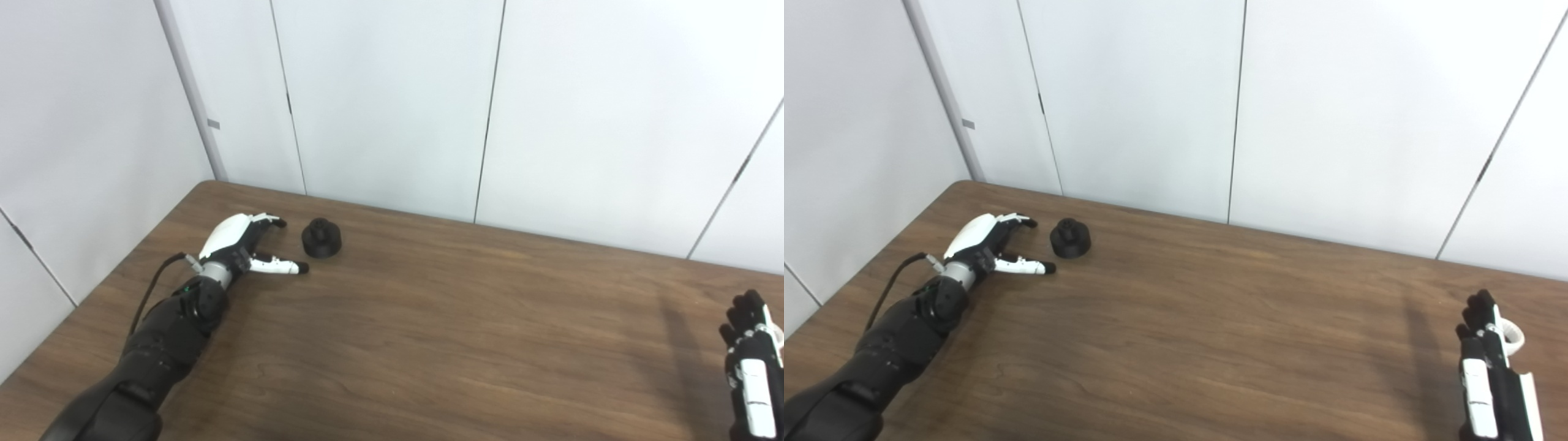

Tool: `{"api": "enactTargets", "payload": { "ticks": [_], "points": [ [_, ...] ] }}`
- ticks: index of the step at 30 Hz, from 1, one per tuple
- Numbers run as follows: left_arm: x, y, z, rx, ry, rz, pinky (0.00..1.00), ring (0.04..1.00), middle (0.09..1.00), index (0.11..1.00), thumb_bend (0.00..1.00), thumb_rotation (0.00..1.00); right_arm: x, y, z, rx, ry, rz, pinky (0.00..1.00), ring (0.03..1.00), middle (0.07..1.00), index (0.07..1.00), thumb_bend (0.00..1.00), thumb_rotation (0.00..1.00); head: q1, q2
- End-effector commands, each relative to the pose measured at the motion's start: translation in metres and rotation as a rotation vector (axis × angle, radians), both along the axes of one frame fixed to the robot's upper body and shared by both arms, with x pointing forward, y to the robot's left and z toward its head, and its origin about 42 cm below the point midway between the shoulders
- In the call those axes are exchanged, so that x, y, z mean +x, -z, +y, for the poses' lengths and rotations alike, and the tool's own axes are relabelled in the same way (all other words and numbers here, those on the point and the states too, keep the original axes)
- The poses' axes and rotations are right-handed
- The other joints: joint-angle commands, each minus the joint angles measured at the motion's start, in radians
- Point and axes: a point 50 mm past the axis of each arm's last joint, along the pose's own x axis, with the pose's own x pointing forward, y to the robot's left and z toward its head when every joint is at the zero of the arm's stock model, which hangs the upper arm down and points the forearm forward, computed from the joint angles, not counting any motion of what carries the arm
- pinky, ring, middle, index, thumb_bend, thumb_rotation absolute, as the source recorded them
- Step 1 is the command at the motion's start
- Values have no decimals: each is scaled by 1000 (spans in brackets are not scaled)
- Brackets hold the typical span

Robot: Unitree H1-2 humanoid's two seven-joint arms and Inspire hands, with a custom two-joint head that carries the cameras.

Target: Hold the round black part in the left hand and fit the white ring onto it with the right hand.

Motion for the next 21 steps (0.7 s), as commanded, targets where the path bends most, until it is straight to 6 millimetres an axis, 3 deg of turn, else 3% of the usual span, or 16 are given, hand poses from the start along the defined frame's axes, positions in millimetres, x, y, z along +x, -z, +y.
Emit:
{"api": "enactTargets", "payload": {
  "ticks": [1,21],
  "points": [
    [14,-6,-17,1,55,2,1000,974,935,805,1000,322,-18,21,0,18,20,69,1000,998,991,1000,381,892,-1,2],
    [30,-5,-39,3,115,21,1000,975,924,804,1000,325,-21,20,12,41,16,73,1000,1000,1000,1000,377,881,-31,10]
  ]
}}
